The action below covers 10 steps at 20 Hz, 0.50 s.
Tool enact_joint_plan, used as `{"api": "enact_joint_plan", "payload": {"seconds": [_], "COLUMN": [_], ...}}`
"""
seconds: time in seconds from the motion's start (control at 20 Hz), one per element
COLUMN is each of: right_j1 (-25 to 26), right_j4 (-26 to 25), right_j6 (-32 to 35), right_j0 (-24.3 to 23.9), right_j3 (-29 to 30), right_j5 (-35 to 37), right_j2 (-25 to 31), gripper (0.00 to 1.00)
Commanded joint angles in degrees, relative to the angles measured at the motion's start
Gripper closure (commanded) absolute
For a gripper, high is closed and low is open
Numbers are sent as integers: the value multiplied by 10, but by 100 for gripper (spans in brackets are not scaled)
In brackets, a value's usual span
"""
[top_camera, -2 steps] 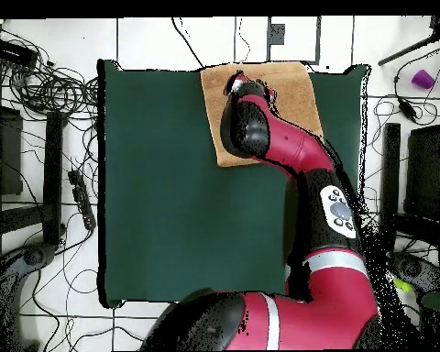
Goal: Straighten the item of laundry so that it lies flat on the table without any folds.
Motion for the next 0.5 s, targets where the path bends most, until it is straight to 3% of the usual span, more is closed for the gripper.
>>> {"api": "enact_joint_plan", "payload": {"seconds": [0.05,0.5], "right_j1": [85,82], "right_j4": [5,-34], "right_j6": [39,-3], "right_j0": [28,-3], "right_j3": [-44,-38], "right_j5": [131,188], "right_j2": [-40,-10], "gripper": [0,0]}}
